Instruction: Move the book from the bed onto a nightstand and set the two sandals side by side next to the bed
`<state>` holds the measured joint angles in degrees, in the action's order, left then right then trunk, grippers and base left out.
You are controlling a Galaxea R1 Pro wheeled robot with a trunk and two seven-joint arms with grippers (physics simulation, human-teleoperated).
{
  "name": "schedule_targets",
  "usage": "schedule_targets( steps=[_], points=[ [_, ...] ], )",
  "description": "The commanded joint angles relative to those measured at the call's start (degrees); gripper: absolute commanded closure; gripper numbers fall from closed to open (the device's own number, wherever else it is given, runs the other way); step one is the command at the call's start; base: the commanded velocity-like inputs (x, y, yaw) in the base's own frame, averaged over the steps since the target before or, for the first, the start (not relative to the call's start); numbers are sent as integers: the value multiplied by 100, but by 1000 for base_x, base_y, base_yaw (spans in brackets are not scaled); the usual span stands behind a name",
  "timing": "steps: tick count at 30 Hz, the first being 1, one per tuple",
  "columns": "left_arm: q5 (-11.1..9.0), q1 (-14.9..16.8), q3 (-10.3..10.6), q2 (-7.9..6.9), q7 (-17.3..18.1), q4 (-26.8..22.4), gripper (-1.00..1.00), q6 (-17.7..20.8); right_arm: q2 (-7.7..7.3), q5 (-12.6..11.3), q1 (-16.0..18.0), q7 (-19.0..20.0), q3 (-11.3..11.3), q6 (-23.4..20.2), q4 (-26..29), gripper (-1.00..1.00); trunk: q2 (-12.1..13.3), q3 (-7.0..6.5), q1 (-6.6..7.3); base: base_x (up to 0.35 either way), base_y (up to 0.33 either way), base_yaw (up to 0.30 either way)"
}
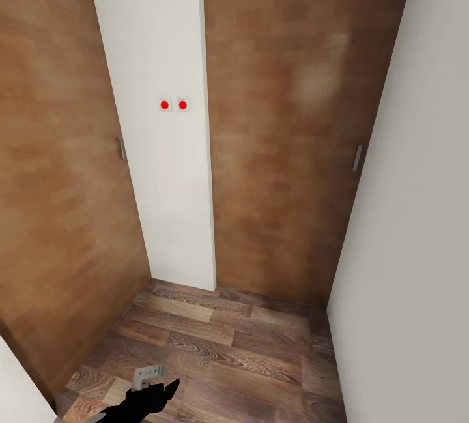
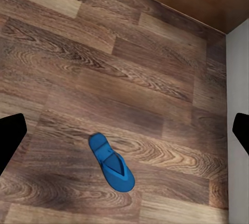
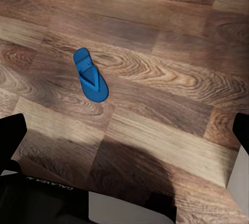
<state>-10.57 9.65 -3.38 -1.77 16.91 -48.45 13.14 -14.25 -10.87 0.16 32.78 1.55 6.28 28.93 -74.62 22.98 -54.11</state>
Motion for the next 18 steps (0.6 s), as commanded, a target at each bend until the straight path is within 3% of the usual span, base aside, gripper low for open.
schedule_targets(
  steps=[1, 18],
  points=[
    [-60, 2, -13, 2, 23, -7, -100, 57, 1, -29, 2, 35, 15, -3, -1, -100, -4, 6, 0, 0, 0, 0],
    [-59, 2, -13, 20, 23, -7, -100, 57, 1, -29, 1, 35, 12, -4, -1, -100, 598, -263, 329, 0, 0, 0]
  ],
)
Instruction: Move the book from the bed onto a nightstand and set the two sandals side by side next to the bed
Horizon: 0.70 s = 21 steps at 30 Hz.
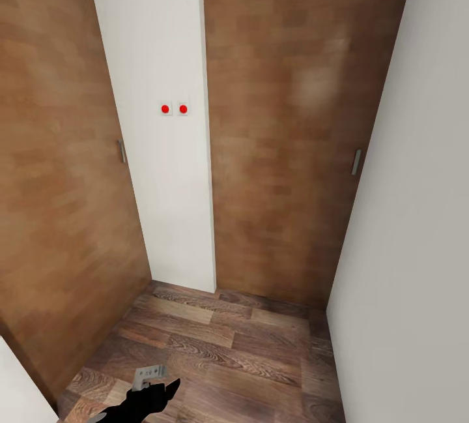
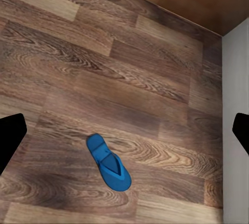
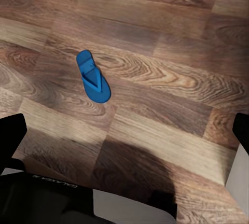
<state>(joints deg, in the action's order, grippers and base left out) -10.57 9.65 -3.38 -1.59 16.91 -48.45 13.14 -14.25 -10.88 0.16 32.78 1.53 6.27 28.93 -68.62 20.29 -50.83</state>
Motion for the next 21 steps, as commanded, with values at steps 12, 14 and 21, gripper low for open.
schedule_targets(
  steps=[12, 14, 21],
  points=[
    [-60, 2, -14, 34, 23, -7, -100, 57, 1, -29, 1, 35, 17, -3, -9, -100, -3, 6, 0, 0, 0, 0],
    [-60, 2, -14, 35, 23, -7, -100, 57, 1, -29, 0, 35, 17, -3, -10, -100, -83, 42, -44, 0, 0, 0],
    [-60, 2, -14, 36, 23, -7, -100, 57, 1, -29, 2, 35, 16, -3, -10, -100, -363, 167, -197, 0, 0, 0]
  ],
)
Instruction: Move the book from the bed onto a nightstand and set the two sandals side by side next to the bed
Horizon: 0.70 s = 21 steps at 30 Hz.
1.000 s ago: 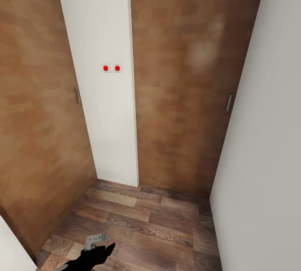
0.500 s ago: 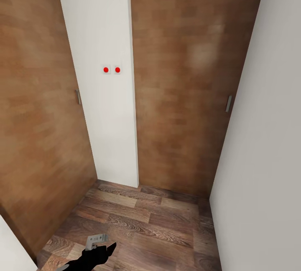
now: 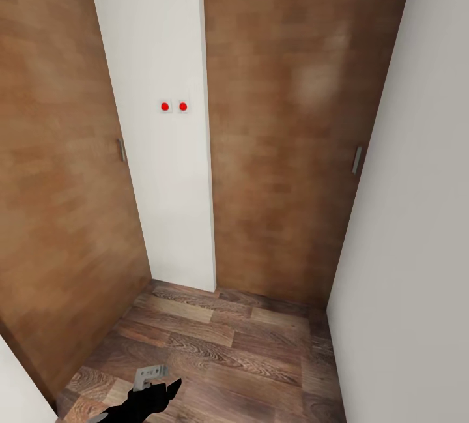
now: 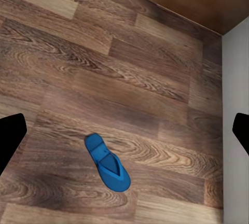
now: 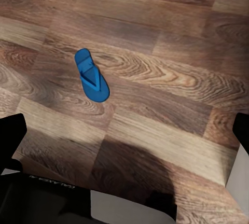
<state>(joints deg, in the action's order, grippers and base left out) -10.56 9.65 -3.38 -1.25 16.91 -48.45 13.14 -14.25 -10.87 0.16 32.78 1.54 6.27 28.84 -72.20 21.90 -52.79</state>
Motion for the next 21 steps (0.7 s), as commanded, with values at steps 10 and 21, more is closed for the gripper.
schedule_targets(
  steps=[10, 21],
  points=[
    [-61, 2, -13, 2, 23, -7, -100, 57, 1, -29, -1, 34, 21, -3, -1, -100, -406, 186, -221, 0, 0, 0],
    [-60, 2, -6, 76, 23, -7, -100, 65, -15, -29, 1, 18, 27, 4, -1, -100, -847, 384, -462, 0, 0, 0]
  ],
)
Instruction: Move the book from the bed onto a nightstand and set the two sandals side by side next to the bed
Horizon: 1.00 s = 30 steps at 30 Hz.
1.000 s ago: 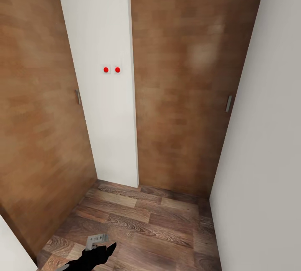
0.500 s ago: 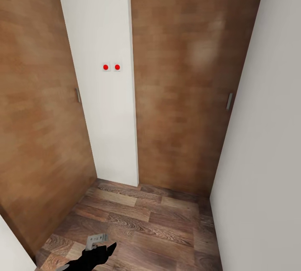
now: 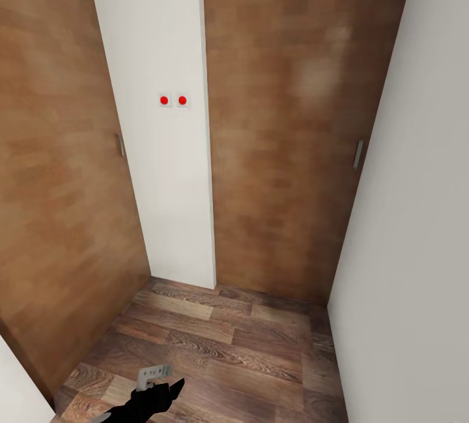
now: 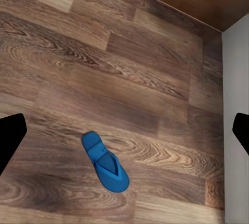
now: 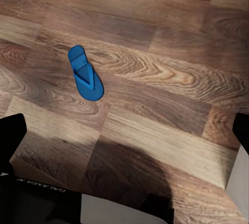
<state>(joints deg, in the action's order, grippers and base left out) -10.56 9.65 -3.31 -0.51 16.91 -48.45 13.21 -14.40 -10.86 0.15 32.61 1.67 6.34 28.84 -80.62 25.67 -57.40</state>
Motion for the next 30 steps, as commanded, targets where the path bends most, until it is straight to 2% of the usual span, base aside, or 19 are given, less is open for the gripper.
schedule_targets(
  steps=[1, 6, 15, 17, 21, 22, 30],
  points=[
    [-60, 2, -13, 15, 20, -7, -100, 61, -3, -30, 2, 35, 17, -3, 0, -100, -45, 24, -23, 0, 0, 0],
    [-56, -1, -5, 94, 15, 27, -100, 66, -18, -40, -2, 35, 25, -2, 19, -100, -245, 114, -132, 0, 0, 0],
    [-24, -6, 10, 118, 23, 569, -100, 61, -27, -48, 1, 51, 31, 148, 94, -100, -606, 276, -330, 0, 0, 0],
    [-20, -7, 13, 120, 23, 605, -100, 60, -28, -48, 1, 56, 51, 234, 232, -100, -687, 311, -374, 0, 0, 0],
    [-17, -7, 11, 121, 26, 633, -100, 61, -28, -38, -1, 54, 61, 260, 866, -100, -847, 383, -462, 0, 0, 0],
    [-17, -7, 20, 121, 31, 649, -100, 62, -24, -32, -3, 48, 61, 242, 1384, -100, -887, 401, -484, 0, 0, 0],
    [-16, -7, 32, 121, 36, 675, -100, 64, -2, -24, 0, 42, 60, 90, 1546, -100, -1208, 545, -660, 0, 0, 0]
  ],
)
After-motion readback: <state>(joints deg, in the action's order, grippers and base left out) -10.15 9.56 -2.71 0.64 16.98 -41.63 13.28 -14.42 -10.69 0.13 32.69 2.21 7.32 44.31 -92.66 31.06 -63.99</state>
